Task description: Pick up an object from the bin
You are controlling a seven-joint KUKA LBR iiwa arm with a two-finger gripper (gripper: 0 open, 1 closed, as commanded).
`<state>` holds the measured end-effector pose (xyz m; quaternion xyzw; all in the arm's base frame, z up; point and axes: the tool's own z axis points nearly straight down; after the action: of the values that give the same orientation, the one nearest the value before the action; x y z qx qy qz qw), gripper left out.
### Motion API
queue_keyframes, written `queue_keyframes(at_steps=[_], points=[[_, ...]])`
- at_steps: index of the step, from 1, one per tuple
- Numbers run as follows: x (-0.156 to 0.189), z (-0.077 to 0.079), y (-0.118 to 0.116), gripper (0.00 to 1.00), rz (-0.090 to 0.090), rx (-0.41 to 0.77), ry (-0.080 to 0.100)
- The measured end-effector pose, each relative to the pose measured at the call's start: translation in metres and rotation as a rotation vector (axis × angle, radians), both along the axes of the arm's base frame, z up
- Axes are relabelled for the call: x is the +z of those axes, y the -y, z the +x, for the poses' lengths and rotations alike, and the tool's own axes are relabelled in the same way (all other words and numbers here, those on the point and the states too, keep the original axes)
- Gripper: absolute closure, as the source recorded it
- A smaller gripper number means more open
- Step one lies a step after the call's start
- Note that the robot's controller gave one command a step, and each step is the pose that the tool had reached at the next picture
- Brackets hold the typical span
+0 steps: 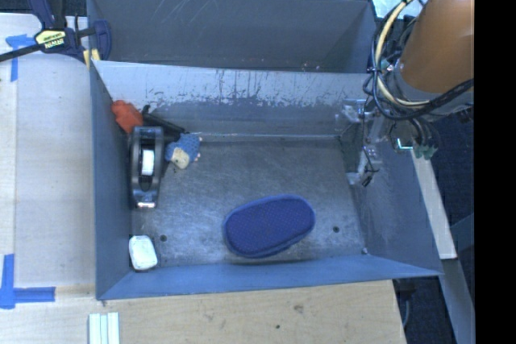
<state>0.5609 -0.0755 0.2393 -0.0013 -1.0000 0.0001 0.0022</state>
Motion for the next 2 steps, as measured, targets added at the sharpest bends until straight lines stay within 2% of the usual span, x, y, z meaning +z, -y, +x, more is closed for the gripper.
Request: queue_keyframes(at_steps=[1, 2], points=[[-0.069, -0.078, -0.075, 0.0, 0.003, 0.007, -0.007], [-0.17, -0.07, -0.083, 0.0, -0.001, 0.169, 0.01]])
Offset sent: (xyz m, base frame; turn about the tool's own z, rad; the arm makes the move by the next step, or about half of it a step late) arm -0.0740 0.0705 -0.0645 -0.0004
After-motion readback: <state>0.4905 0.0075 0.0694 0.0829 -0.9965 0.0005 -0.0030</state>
